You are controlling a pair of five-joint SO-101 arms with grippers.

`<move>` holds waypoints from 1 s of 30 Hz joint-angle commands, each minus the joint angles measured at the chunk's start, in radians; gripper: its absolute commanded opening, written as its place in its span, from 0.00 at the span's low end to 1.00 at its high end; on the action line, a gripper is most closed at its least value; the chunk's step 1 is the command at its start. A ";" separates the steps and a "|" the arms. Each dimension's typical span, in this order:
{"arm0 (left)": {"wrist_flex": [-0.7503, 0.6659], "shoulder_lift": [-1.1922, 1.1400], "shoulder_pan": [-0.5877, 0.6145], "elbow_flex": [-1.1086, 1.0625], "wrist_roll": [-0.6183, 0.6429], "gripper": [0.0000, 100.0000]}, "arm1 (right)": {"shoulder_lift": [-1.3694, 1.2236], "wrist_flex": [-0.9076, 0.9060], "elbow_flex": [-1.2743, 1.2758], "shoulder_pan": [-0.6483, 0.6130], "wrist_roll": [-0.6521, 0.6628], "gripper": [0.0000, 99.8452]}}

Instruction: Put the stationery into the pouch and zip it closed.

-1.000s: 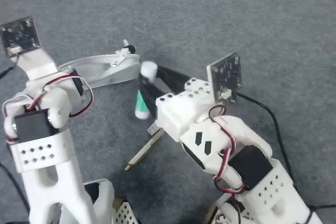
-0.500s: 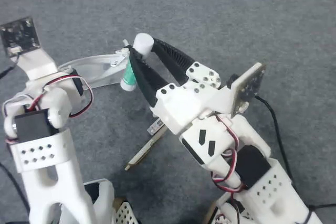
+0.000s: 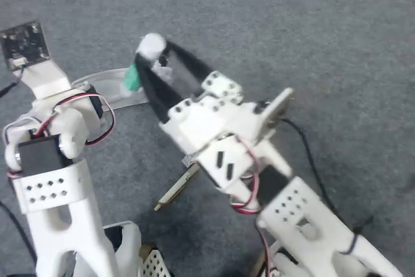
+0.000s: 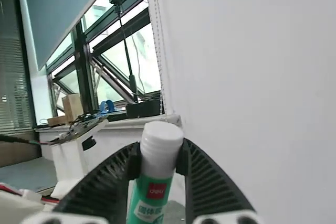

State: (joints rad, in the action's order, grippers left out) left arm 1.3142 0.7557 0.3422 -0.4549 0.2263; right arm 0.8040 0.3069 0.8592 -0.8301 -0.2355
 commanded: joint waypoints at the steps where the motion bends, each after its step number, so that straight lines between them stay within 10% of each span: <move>1: -0.038 0.003 -0.005 0.015 0.005 0.01 | -0.091 0.147 -0.005 -0.053 0.023 0.01; 30: -0.038 0.003 0.000 0.015 -0.015 0.01 | -0.489 0.506 0.103 -0.058 0.272 0.04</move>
State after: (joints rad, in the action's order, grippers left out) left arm 1.3142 0.7557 0.3406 -0.4549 0.2202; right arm 0.2854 0.7994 0.9544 -0.8777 0.0176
